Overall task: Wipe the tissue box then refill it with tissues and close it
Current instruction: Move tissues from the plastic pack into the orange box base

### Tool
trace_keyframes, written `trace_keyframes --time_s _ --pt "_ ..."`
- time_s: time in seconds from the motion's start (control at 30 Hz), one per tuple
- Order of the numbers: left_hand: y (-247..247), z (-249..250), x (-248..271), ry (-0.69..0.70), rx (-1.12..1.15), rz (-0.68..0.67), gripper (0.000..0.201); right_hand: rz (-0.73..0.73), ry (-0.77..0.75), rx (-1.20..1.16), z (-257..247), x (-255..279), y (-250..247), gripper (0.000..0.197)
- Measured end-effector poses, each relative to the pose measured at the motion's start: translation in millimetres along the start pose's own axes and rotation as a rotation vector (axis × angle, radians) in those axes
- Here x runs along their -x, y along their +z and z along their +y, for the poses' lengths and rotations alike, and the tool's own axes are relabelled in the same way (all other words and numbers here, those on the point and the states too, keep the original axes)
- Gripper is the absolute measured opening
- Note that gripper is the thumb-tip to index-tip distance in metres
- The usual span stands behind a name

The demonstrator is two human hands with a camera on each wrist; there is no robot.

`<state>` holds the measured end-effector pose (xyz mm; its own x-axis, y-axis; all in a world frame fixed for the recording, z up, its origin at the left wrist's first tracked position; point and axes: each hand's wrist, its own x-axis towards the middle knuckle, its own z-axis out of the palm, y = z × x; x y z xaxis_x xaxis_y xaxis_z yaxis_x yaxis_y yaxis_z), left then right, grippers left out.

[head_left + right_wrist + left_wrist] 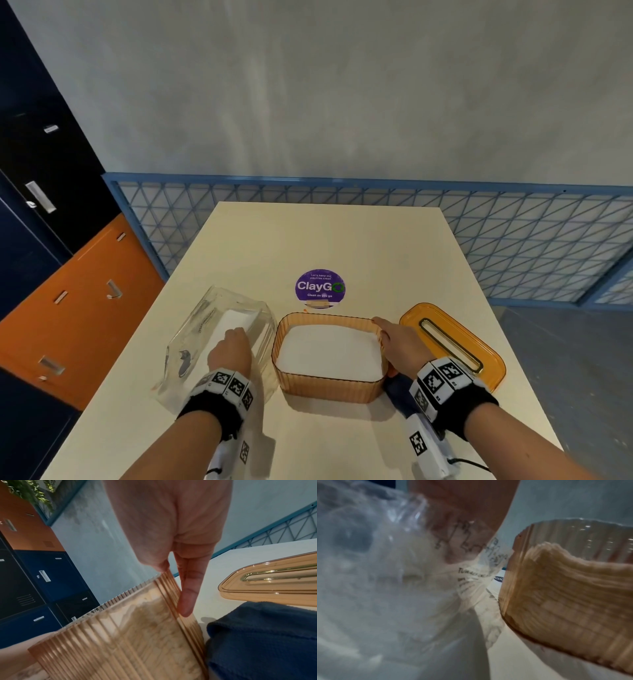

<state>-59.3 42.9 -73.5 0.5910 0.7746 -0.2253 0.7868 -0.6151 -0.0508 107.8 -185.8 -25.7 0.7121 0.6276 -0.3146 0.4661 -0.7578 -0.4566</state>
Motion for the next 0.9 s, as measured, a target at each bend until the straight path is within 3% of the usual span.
trace_keyframes --time_s 0.13,0.23,0.33,0.47,0.6,0.67,0.77,0.83,0.9 --pt "-27 -7 2 -0.043 0.141 0.072 0.022 -0.037 -0.014 0.006 2 -2 -5 0.043" --pt "-54 -6 14 -0.031 0.278 0.276 0.018 -0.006 -0.026 0.034 -2 -3 -16 0.042" --pt "-83 2 33 0.028 0.387 0.457 0.02 0.091 -0.096 -0.106 -21 -1 -34 0.039" --pt "-102 29 61 0.195 0.532 0.603 0.037 -0.162 -0.095 -0.607 -63 7 -58 0.053" --pt "-85 48 72 0.526 0.627 0.675 0.041 -0.347 -0.053 -0.972 -88 17 -78 0.062" --pt "-73 56 73 0.663 0.592 0.682 0.038 -0.349 -0.072 -0.98 -94 17 -83 0.056" --pt "-60 65 73 0.789 0.556 0.612 0.048 -0.146 -0.114 -0.793 -92 10 -84 0.032" --pt "-54 65 74 0.774 0.636 0.567 0.051 -0.045 -0.16 -0.619 -88 7 -87 0.03" --pt "-51 64 76 0.66 0.855 0.494 0.058 -0.002 -0.216 -0.493 -87 9 -91 0.028"
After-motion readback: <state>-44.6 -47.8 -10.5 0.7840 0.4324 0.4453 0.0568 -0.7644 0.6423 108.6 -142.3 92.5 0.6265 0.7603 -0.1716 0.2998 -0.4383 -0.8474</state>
